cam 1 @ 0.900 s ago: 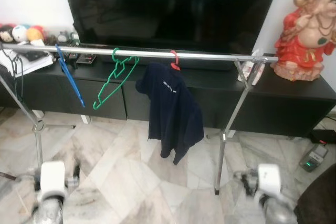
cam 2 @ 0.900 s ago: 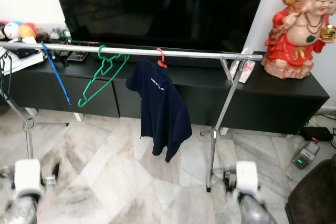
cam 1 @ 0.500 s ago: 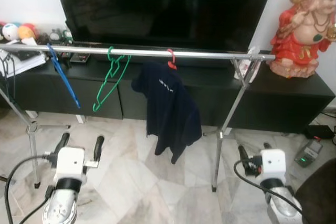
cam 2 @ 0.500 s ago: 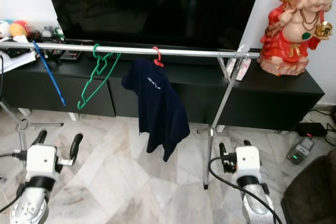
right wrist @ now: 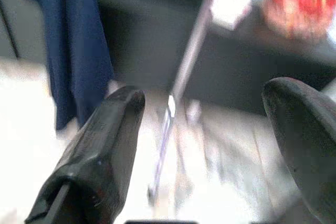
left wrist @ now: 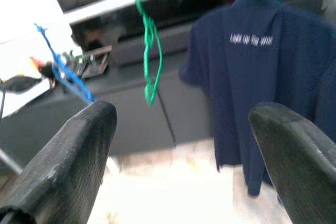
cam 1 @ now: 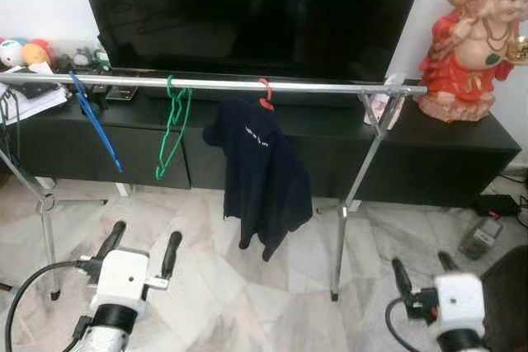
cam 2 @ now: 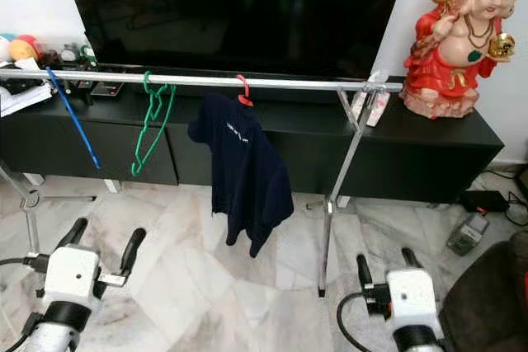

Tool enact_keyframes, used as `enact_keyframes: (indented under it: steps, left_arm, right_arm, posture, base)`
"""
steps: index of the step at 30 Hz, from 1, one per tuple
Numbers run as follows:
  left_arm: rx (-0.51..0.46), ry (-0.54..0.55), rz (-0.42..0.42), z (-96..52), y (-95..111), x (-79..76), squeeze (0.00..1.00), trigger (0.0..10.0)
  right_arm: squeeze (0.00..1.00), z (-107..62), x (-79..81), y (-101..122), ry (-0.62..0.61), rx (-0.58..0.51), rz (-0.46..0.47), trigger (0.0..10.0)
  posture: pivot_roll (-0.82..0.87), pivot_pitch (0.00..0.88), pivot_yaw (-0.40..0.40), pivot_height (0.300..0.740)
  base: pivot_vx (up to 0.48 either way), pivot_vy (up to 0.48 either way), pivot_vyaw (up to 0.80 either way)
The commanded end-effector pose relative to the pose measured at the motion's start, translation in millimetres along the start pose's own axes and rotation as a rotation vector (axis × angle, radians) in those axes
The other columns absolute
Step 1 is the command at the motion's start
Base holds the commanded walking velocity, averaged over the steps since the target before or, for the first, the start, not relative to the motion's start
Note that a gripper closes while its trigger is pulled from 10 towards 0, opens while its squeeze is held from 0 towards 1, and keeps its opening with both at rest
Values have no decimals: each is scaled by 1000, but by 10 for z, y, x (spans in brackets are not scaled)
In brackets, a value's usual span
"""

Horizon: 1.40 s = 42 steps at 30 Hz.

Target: Hang hanger

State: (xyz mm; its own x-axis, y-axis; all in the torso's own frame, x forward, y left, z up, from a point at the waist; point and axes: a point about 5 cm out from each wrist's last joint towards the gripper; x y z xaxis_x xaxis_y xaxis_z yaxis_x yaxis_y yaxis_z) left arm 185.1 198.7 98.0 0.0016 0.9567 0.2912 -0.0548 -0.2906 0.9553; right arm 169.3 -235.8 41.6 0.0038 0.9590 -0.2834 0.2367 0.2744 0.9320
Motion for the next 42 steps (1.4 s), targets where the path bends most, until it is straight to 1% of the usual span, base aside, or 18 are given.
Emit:
enact_keyframes:
  steps: [1, 2, 4, 6, 9, 10, 11, 12, 13, 14, 15, 18, 22, 25, 30, 33, 38, 42]
  left_arm:
    - [87, 54, 18, -4, -136, 98, 0, 10000]
    - [103, 66, 17, -8, -166, 112, 0, 10000]
    - [206, 99, 50, 29, -444, 193, 0, 10000]
    - [233, 104, 63, 38, -523, 223, 0, 10000]
    - [423, 118, 18, 80, -918, 282, 0, 10000]
    - [548, 103, -4, 41, -1171, 274, 0, 10000]
    - [548, 103, -4, 41, -1171, 274, 0, 10000]
    - [666, 65, -2, -36, -1386, 214, 0, 10000]
    - [666, 65, -2, -36, -1386, 214, 0, 10000]
    - [768, 51, 8, -123, -1542, 157, 0, 10000]
    - [824, 53, 2, -180, -1618, 125, 0, 10000]
    - [916, 49, -25, -293, -1725, 37, 0, 10000]
    - [1002, 4, -29, -426, -1818, -81, 0, 10000]
    - [1054, 21, -49, -512, -1866, -110, 0, 10000]
    - [1077, 17, -61, -565, -1893, -136, 0, 10000]
    - [1097, 53, -93, -583, -1906, -108, 0, 10000]
    - [1097, 36, -89, -585, -1908, -117, 0, 10000]
    - [1098, 58, -115, -615, -1914, -134, 0, 10000]
  right_arm:
    - [0, -6, -10, -162, -40, 113, 4, 10000]
    - [0, -7, -4, -181, -44, 116, 18, 10000]
    - [0, 104, 69, -383, -26, 218, -5, 10000]
    - [0, 135, 96, -434, -19, 243, -11, 10000]
    - [0, 298, 164, -661, -27, 397, 26, 10000]
    - [0, 350, 210, -808, -23, 501, 41, 10000]
    - [0, 350, 210, -808, -23, 501, 41, 10000]
    - [0, 306, 201, -986, -52, 622, 74, 10000]
    - [0, 306, 201, -986, -52, 622, 74, 10000]
    - [0, 232, 209, -1107, -67, 714, 101, 10000]
    - [0, 171, 222, -1177, -56, 770, 74, 10000]
    - [0, 20, 258, -1310, -56, 868, 98, 10000]
    - [0, -62, 317, -1377, -43, 914, 152, 10000]
    - [0, -103, 364, -1406, -20, 929, 171, 10000]
    - [0, -228, 310, -1486, -63, 972, 233, 10000]
    - [0, -178, 268, -1455, -63, 933, 261, 10000]
    - [0, -136, 217, -1432, -69, 918, 275, 10000]
    - [0, -171, 282, -1449, -58, 914, 293, 10000]
  posture:
    - [-18, 0, -32, 740]
    - [-18, 0, -32, 740]
    - [-19, 0, -41, 740]
    - [-18, 0, -42, 740]
    - [-20, 0, -42, 740]
    - [-26, 0, -38, 740]
    - [-26, 0, -38, 740]
    - [-33, 0, -41, 740]
    - [-33, 0, -41, 740]
    - [-28, 0, -45, 740]
    - [-24, 0, -46, 740]
    - [-35, 0, -36, 740]
    - [-31, 0, -38, 740]
    - [-33, 0, -37, 740]
    - [-39, 0, -32, 740]
    - [-39, 0, -28, 740]
    - [-44, 0, -31, 740]
    - [-45, 0, -30, 740]
  base:
    - [0, 0, 0]
    - [0, 0, 0]
    - [0, 0, 0]
    - [0, 0, 0]
    - [0, 0, 0]
    - [0, 0, 0]
    - [0, 0, 0]
    - [0, 0, 0]
    - [0, 0, 0]
    - [0, 0, 0]
    - [0, 0, 0]
    - [0, 0, 0]
    - [0, 0, 0]
    - [0, 0, 0]
    - [0, 0, 0]
    - [0, 0, 0]
    - [0, 0, 0]
    - [0, 0, 0]
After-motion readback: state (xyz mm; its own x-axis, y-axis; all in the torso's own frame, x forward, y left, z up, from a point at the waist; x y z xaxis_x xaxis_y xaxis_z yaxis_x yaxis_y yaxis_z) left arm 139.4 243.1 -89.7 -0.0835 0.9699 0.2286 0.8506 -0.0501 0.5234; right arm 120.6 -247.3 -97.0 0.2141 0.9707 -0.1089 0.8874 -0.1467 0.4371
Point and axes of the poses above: a point about 5 cm out from each wrist's last joint towards the gripper, its own z axis pointing out of the wrist towards the gripper, its own y axis along the axis of the wrist's last joint, x = y × z, and after that the axes turned 1 degree about -z, right-handed
